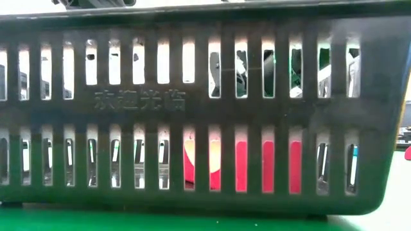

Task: Sort & place blocks by color
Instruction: Put the right brown wooden block into the green basket

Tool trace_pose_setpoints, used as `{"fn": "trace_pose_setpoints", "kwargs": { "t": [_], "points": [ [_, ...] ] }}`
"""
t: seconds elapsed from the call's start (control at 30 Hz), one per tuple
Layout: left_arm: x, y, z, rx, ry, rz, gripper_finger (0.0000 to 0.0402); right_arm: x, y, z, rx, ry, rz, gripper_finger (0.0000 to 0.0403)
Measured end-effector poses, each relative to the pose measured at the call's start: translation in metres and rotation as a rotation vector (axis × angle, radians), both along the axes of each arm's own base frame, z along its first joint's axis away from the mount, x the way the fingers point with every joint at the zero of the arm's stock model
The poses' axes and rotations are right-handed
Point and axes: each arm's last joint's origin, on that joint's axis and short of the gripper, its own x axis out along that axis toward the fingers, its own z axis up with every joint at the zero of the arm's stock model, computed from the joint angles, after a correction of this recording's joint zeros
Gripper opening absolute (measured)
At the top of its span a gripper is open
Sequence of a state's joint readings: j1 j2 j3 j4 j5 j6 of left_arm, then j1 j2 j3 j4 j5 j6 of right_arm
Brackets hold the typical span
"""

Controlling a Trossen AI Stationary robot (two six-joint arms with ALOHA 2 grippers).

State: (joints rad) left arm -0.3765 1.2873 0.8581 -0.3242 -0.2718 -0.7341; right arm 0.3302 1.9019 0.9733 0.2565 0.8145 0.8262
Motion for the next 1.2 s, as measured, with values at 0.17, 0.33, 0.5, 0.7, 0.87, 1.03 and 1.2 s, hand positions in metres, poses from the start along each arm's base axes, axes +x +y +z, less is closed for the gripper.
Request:
{"fn": "trace_pose_setpoints", "kwargs": {
  "t": [0.17, 0.33, 0.5, 0.7, 0.87, 1.03, 1.2],
  "points": [
    [0.0, 0.0, 0.0, 0.008, 0.0, -0.009, 0.0214, 0.0, 0.002, -0.017, 0.028, 0.014, -0.023, 0.027],
    [0.0, 0.0, 0.0, 0.015, 0.001, -0.014, 0.0214, 0.0, 0.002, -0.031, 0.027, 0.046, -0.031, 0.027],
    [0.0, 0.0, 0.0, 0.02, 0.002, -0.018, 0.0214, -0.001, 0.002, -0.037, -0.031, 0.105, 0.001, 0.027],
    [0.0, 0.0, 0.0, 0.02, 0.002, -0.018, 0.0214, -0.003, -0.004, -0.039, -0.134, 0.222, 0.059, 0.0265],
    [0.0, 0.0, 0.0, 0.02, 0.002, -0.019, 0.0214, 0.0, -0.008, -0.039, -0.109, 0.237, 0.091, 0.0218],
    [-0.001, 0.0, -0.001, 0.037, 0.008, -0.031, 0.0214, 0.001, -0.011, -0.039, -0.085, 0.236, 0.1, 0.0121],
    [-0.001, 0.0, -0.002, 0.038, 0.018, -0.029, 0.0214, 0.002, -0.011, -0.035, -0.101, 0.276, 0.182, 0.0112]
  ]
}}
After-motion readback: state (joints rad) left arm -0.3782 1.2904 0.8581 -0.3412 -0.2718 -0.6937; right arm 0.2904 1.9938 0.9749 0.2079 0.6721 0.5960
